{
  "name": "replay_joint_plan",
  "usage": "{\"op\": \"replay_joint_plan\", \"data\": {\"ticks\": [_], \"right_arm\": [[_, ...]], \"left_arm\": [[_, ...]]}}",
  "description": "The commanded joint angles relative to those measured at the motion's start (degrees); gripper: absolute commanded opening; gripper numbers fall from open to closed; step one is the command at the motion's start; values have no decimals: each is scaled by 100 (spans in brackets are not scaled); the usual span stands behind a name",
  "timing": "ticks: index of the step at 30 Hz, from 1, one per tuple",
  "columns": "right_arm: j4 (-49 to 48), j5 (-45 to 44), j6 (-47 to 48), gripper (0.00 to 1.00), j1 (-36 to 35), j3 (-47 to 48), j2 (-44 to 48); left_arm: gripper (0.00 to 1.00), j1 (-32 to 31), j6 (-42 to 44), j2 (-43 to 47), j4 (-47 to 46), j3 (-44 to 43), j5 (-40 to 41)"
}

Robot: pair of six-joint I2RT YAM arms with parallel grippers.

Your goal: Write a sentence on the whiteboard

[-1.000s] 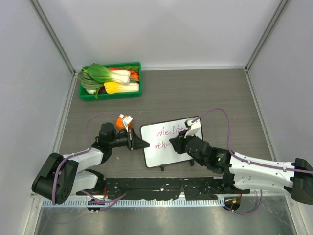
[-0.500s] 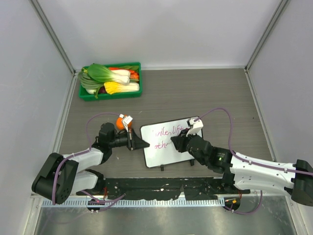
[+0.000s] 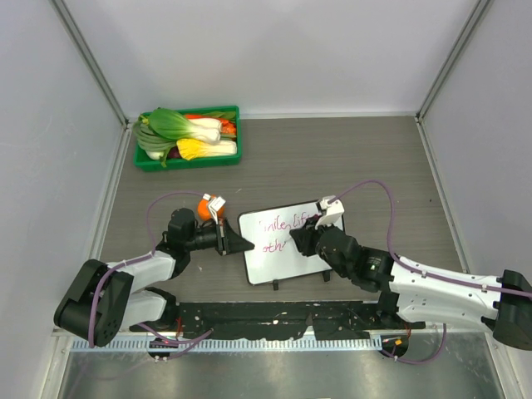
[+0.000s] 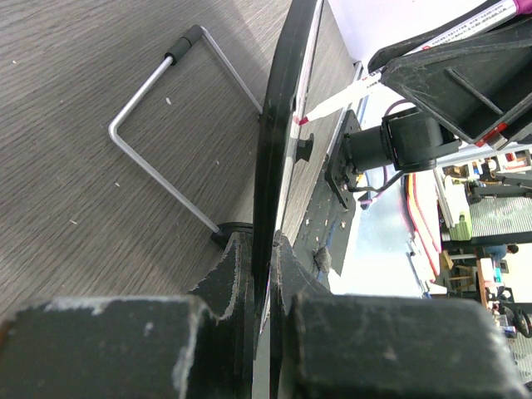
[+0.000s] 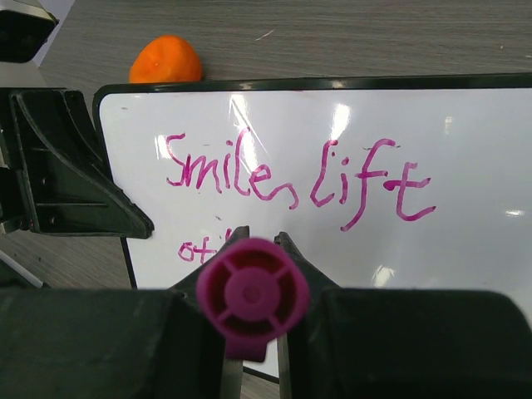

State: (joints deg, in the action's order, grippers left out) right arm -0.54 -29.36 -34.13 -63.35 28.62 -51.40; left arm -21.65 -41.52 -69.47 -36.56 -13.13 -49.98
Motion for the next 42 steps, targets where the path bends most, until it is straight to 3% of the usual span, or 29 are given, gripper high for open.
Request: {"op": "replay_joint_plan", "data": {"ticks": [1, 21, 42], "right_arm": [[-114, -43, 91, 1, 51, 153, -134], [238, 177, -349, 1, 51, -410, 147], [107, -61, -24, 1, 51, -23, 692]], "left_arm": [[0, 29, 478, -49, 281, 29, 682], [0, 38, 469, -66, 263, 29, 682], [0, 29, 478, -40, 272, 38, 700]]}}
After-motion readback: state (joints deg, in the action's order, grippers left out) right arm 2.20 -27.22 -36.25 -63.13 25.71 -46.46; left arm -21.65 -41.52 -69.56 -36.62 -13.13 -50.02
